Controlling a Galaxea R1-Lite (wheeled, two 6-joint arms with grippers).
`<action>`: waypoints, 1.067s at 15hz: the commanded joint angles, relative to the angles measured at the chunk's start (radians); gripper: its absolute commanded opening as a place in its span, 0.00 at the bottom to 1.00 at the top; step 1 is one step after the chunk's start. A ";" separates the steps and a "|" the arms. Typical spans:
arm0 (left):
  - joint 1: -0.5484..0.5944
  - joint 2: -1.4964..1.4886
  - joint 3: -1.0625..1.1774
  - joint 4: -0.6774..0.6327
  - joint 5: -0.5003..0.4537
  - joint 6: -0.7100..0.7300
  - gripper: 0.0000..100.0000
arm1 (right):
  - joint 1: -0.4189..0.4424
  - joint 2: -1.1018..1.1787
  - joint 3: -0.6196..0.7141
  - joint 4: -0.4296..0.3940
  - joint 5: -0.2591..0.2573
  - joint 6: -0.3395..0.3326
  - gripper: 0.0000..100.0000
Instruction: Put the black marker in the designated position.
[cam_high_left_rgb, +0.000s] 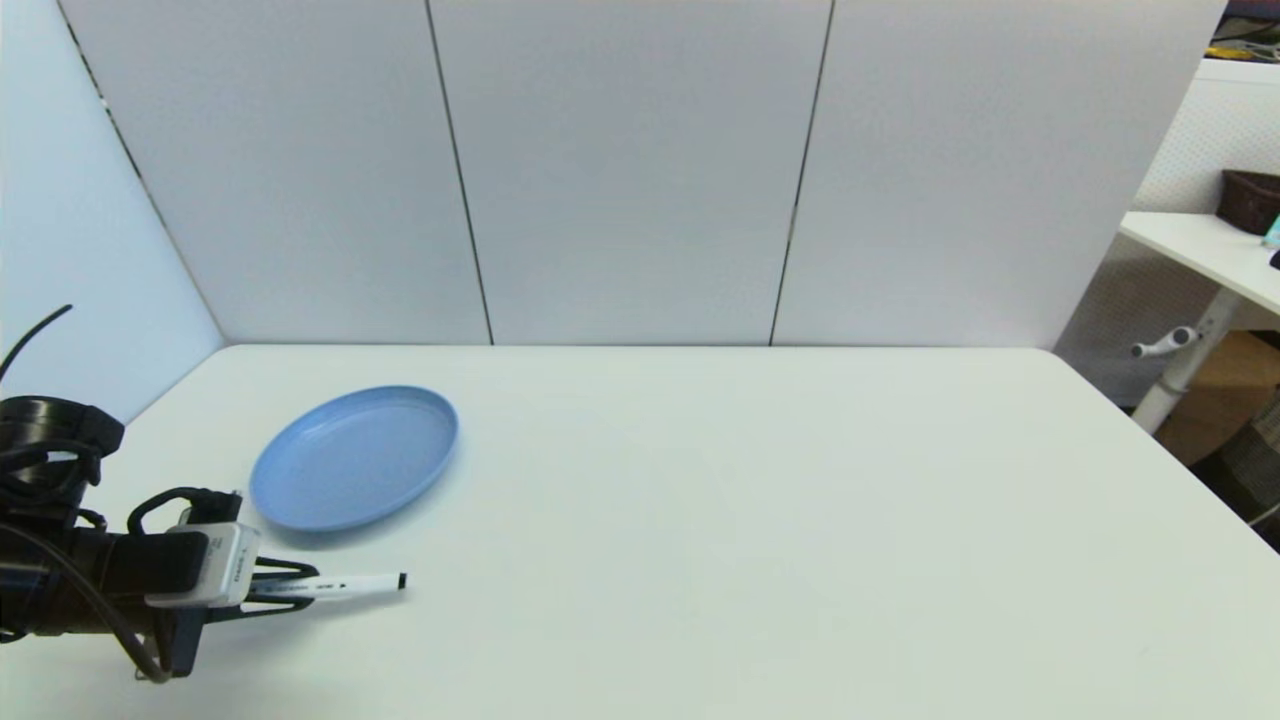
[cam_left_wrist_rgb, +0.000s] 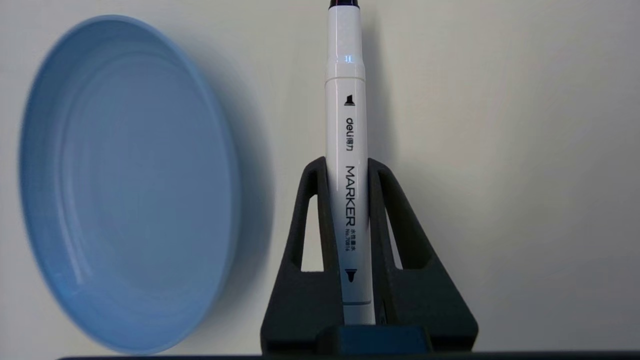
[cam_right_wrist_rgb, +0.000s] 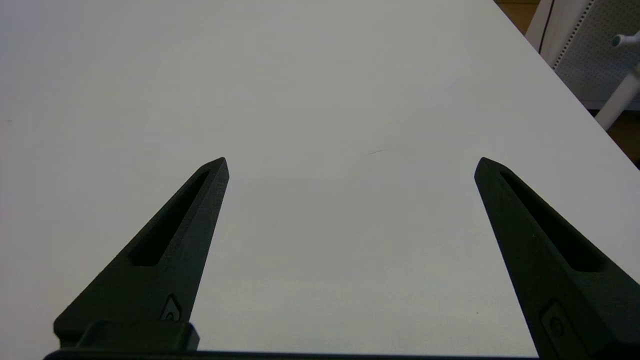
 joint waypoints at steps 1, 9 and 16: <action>0.001 0.025 0.016 -0.011 -0.003 0.009 0.00 | 0.000 0.001 0.000 0.001 0.000 0.000 1.00; 0.001 0.035 0.010 -0.029 -0.017 0.006 1.00 | 0.000 0.001 0.000 0.001 0.000 0.000 1.00; -0.038 -0.196 -0.238 0.011 -0.066 -0.374 1.00 | 0.000 0.001 0.000 0.001 0.000 0.000 1.00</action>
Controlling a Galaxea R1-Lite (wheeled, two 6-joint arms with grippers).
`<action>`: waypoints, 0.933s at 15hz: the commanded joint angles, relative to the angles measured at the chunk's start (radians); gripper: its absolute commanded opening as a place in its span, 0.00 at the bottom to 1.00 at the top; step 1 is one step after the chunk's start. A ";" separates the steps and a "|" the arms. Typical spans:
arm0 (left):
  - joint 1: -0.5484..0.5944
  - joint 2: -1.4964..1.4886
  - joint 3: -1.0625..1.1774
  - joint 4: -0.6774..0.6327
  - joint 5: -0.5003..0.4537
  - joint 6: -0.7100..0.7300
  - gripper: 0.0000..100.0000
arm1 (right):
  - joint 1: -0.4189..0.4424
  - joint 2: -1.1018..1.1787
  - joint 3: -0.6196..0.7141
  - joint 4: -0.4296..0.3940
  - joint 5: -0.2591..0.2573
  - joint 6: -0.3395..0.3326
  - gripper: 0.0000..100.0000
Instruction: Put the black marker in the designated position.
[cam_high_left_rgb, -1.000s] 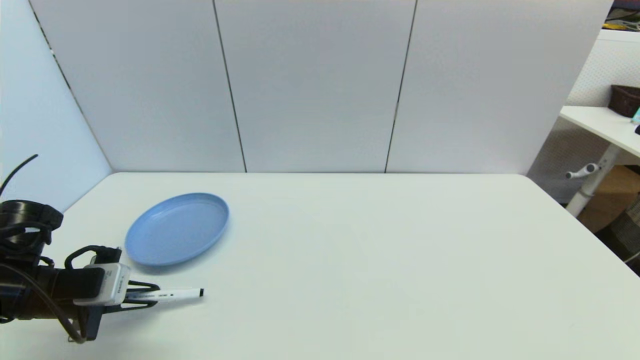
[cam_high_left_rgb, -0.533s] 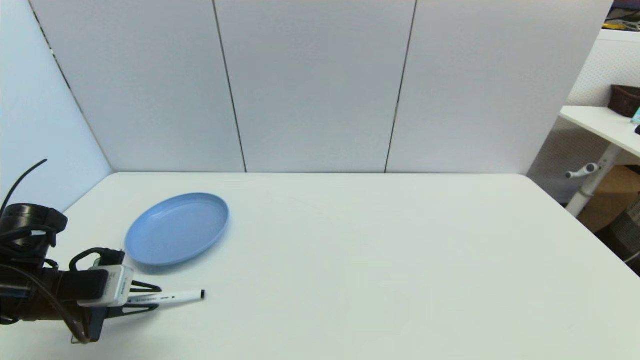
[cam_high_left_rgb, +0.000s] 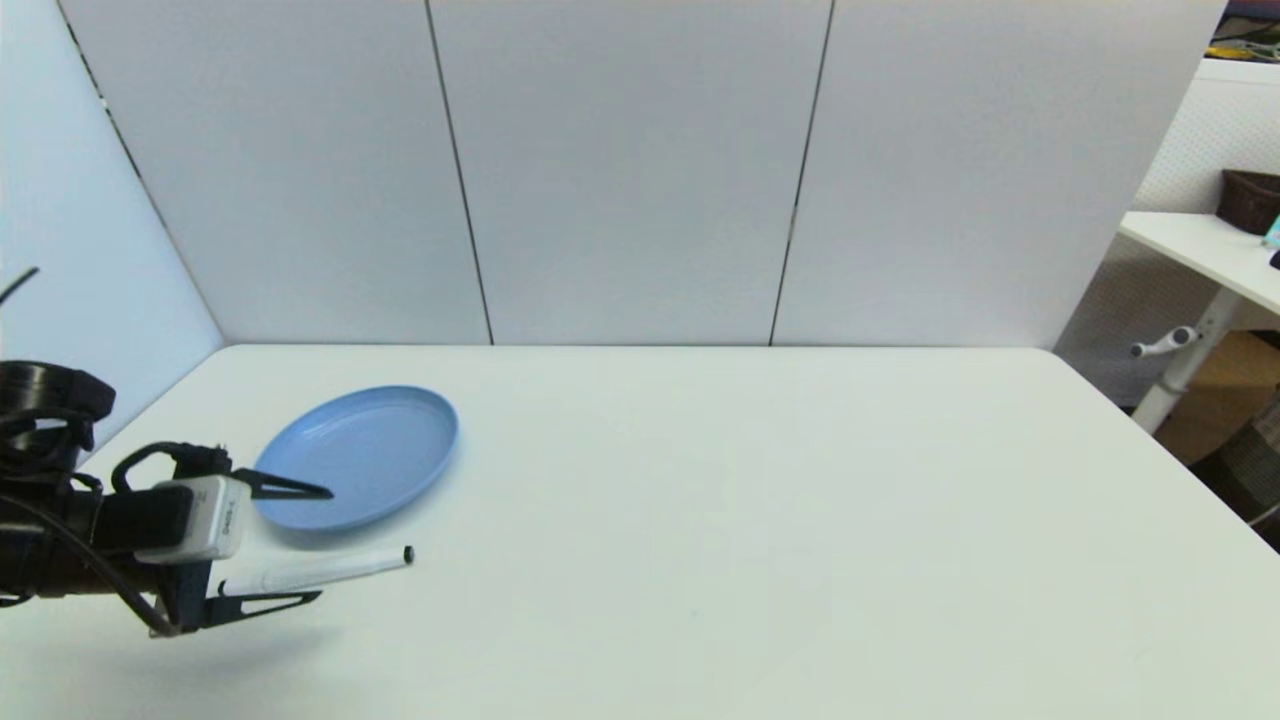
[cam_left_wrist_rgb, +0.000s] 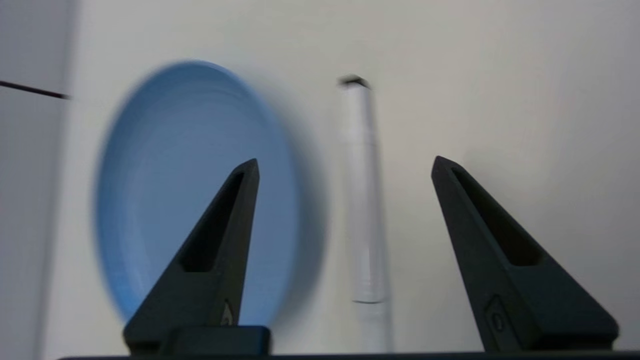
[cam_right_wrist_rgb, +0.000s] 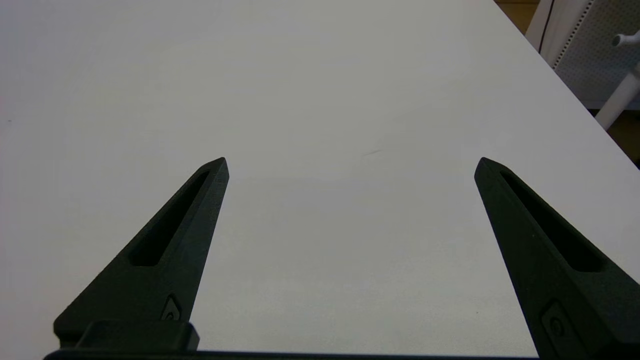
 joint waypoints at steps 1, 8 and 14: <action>-0.028 -0.237 -0.201 0.022 0.093 -0.467 1.00 | 0.000 0.001 0.000 0.001 0.000 -0.001 1.00; -0.102 -0.689 0.123 -0.190 0.852 -1.335 1.00 | 0.000 0.001 0.000 0.001 0.000 -0.001 1.00; -0.139 -1.065 0.571 -0.331 0.909 -1.339 1.00 | 0.000 0.001 0.000 0.001 -0.001 -0.001 1.00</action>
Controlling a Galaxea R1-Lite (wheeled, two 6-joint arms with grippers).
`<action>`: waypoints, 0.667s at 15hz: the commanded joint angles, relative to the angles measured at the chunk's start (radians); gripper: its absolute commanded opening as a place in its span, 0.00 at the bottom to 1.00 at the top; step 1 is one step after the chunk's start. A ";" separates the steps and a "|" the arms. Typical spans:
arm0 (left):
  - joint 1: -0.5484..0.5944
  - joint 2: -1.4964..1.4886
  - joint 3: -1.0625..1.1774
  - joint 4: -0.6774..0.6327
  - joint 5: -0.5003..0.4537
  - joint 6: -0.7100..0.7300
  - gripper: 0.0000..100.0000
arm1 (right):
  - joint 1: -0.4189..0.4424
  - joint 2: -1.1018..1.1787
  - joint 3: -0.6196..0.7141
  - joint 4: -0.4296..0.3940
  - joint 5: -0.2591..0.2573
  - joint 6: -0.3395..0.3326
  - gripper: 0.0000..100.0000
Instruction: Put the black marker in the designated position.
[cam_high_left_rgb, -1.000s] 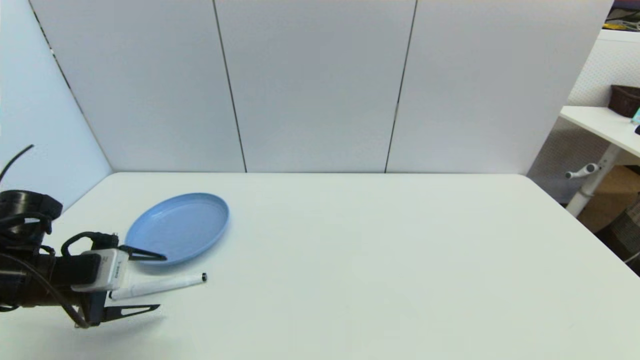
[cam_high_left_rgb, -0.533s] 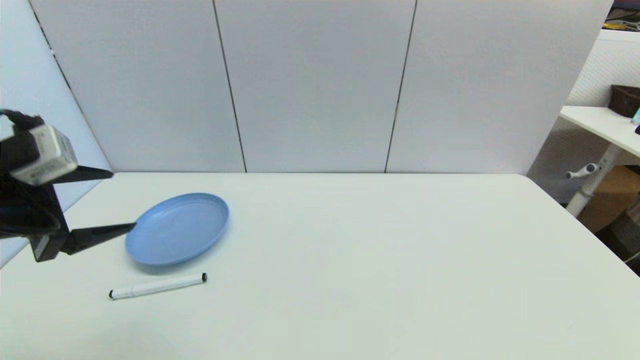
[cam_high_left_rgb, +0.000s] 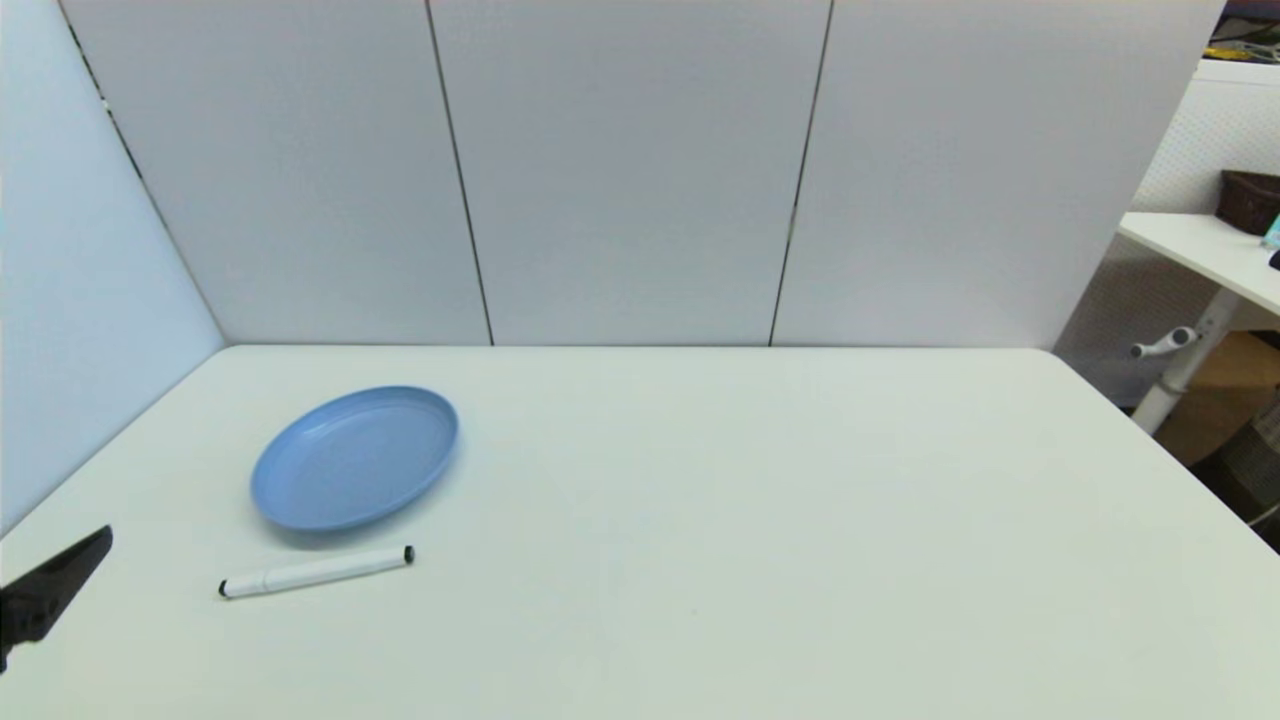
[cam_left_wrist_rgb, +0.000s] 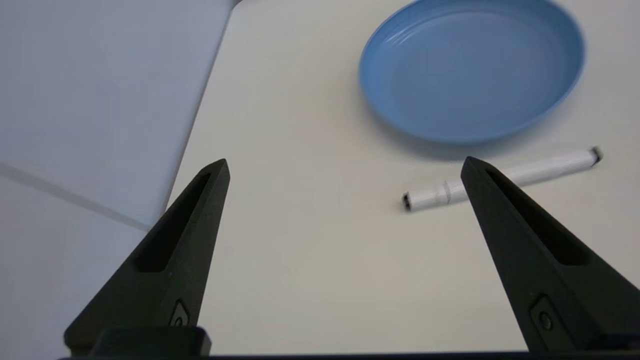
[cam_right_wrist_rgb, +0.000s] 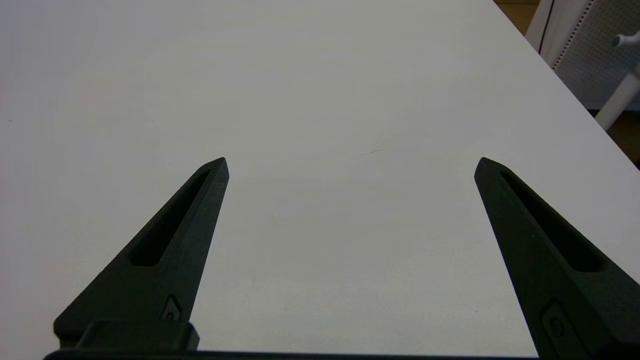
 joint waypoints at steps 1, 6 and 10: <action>-0.046 -0.412 0.337 -0.054 0.008 -0.021 1.00 | 0.000 0.001 0.000 0.001 0.001 -0.001 1.00; -0.075 -0.737 0.412 0.059 -0.126 -0.135 1.00 | 0.000 0.001 0.000 0.001 0.001 -0.001 1.00; -0.084 -0.777 0.440 0.053 -0.136 -0.218 1.00 | 0.000 0.001 0.000 0.001 0.001 -0.001 1.00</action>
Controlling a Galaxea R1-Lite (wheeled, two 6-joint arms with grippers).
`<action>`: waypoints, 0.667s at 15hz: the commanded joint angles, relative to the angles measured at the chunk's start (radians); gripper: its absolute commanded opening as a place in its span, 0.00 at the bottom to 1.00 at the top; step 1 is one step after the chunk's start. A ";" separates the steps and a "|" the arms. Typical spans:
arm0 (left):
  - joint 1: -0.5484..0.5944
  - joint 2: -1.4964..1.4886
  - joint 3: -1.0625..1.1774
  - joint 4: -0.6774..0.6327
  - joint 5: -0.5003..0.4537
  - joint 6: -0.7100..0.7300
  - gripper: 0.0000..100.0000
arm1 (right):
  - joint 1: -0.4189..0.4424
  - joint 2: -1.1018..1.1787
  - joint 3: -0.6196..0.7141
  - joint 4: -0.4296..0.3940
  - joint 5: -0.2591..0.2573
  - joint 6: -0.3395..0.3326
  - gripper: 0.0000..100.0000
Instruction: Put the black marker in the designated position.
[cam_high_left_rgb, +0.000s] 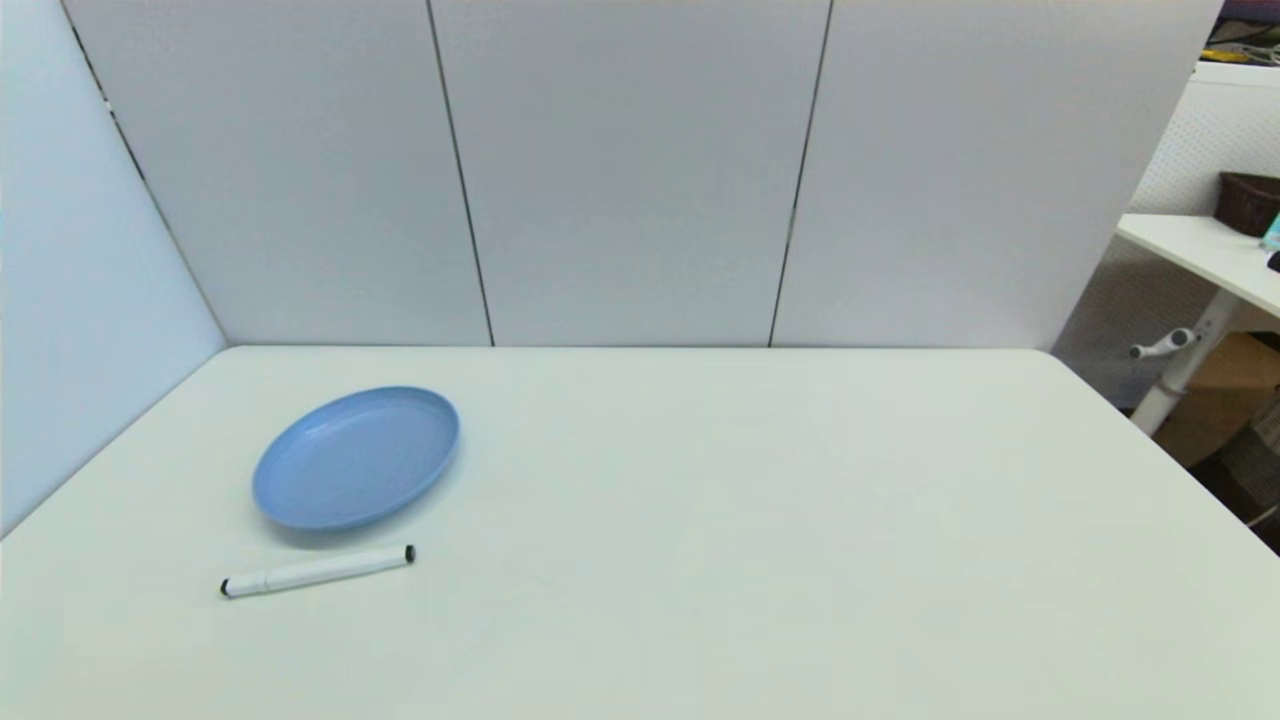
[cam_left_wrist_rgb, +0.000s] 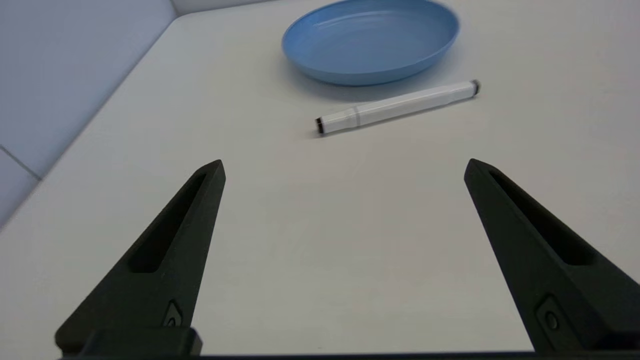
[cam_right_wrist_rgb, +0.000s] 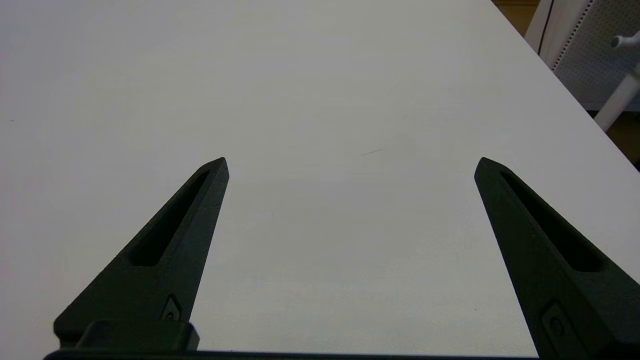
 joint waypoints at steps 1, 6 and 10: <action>-0.011 -0.092 0.024 0.013 -0.014 -0.079 1.00 | 0.000 0.001 0.000 0.001 0.000 -0.001 1.00; -0.011 -0.092 0.024 0.011 -0.010 -0.108 1.00 | 0.000 0.001 0.000 0.001 0.000 -0.001 1.00; -0.011 -0.092 0.024 0.011 -0.010 -0.108 1.00 | 0.000 0.001 0.000 0.001 0.000 -0.001 1.00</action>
